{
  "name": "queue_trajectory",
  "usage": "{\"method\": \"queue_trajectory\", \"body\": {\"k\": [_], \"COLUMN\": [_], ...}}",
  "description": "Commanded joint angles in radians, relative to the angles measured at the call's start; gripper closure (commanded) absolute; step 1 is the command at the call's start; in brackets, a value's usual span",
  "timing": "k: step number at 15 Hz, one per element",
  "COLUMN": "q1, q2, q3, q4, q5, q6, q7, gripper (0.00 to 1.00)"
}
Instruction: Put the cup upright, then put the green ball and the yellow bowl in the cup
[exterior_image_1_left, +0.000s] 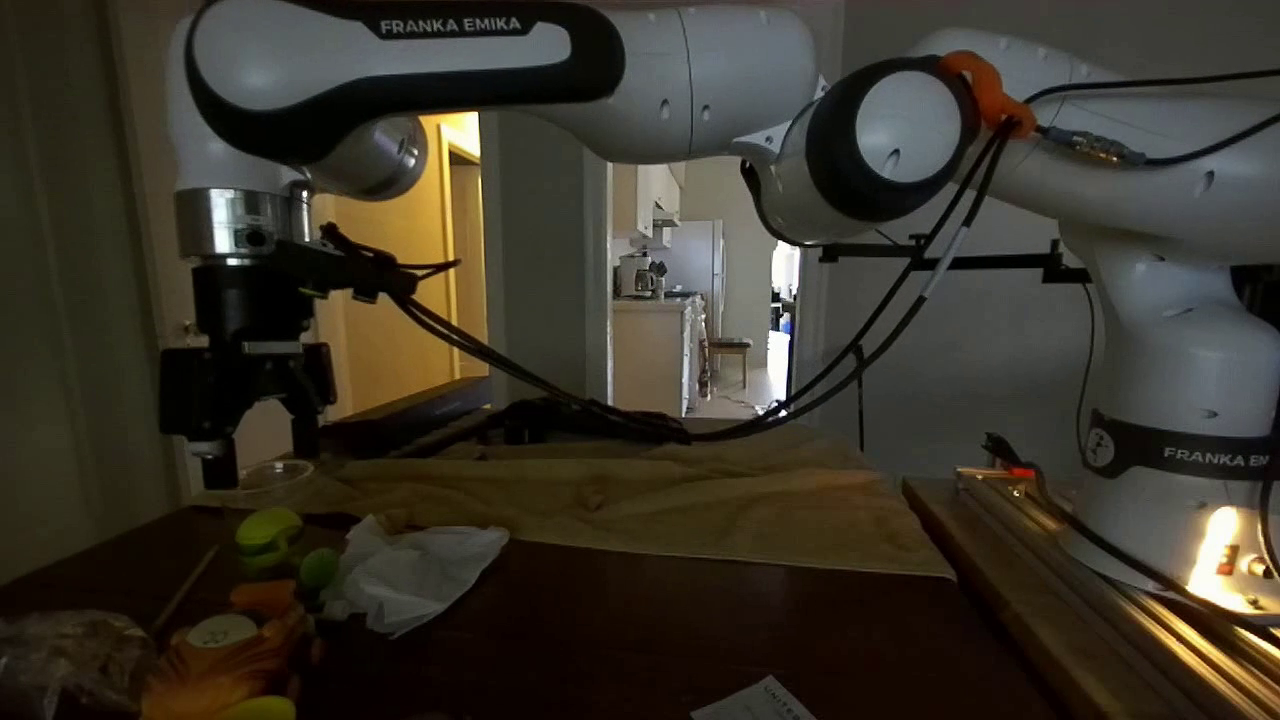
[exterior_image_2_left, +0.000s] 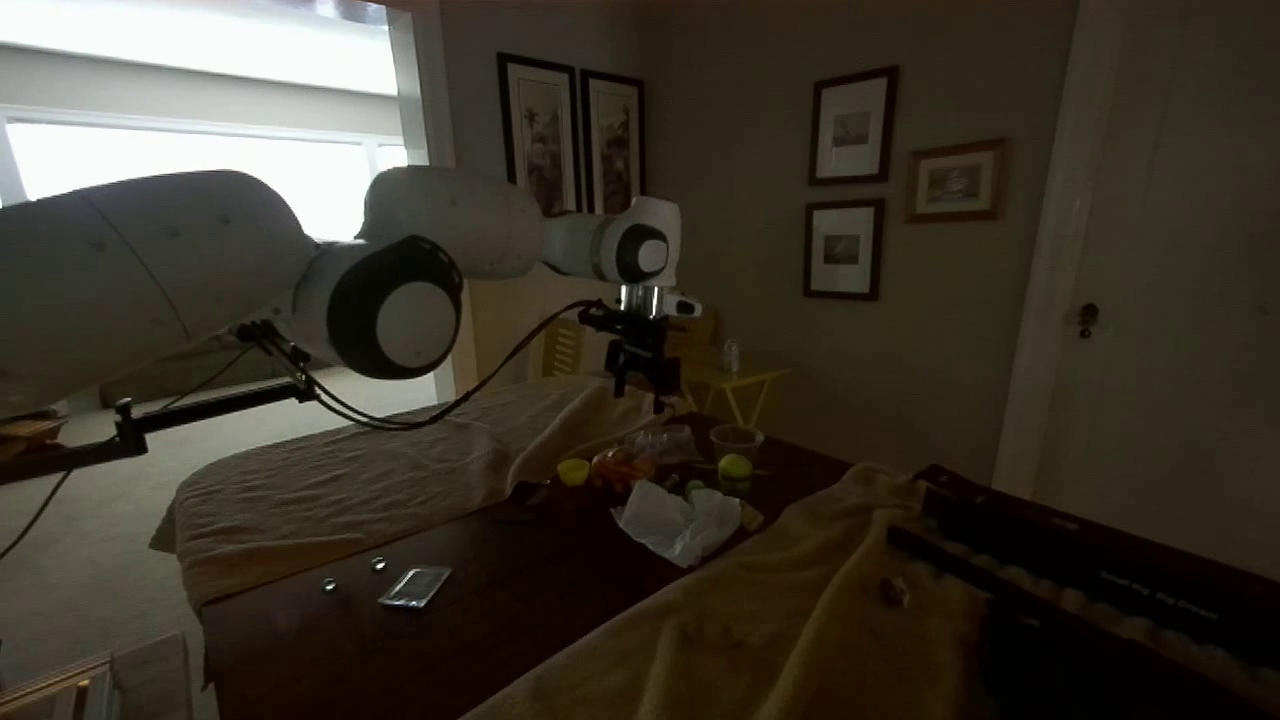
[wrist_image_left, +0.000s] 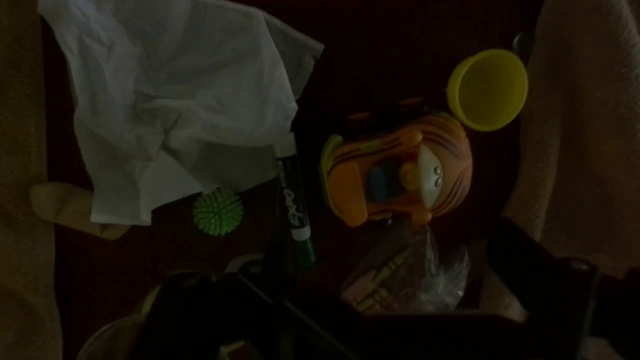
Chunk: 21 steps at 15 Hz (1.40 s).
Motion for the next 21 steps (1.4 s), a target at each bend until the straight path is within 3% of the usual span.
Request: {"method": "queue_trajectory", "body": {"k": [1, 12, 21], "q1": [0.000, 0.021, 0.033], "q2": [0.039, 0.104, 0.173], "q3": [0.039, 0.073, 0.083], "q4": [0.046, 0.049, 0.048], "q5": [0.047, 0.069, 0.094], "q6": [-0.117, -0.324, -0.209], "q7": [-0.099, -0.199, -0.155], "gripper": [0.00, 0.00, 0.00]}}
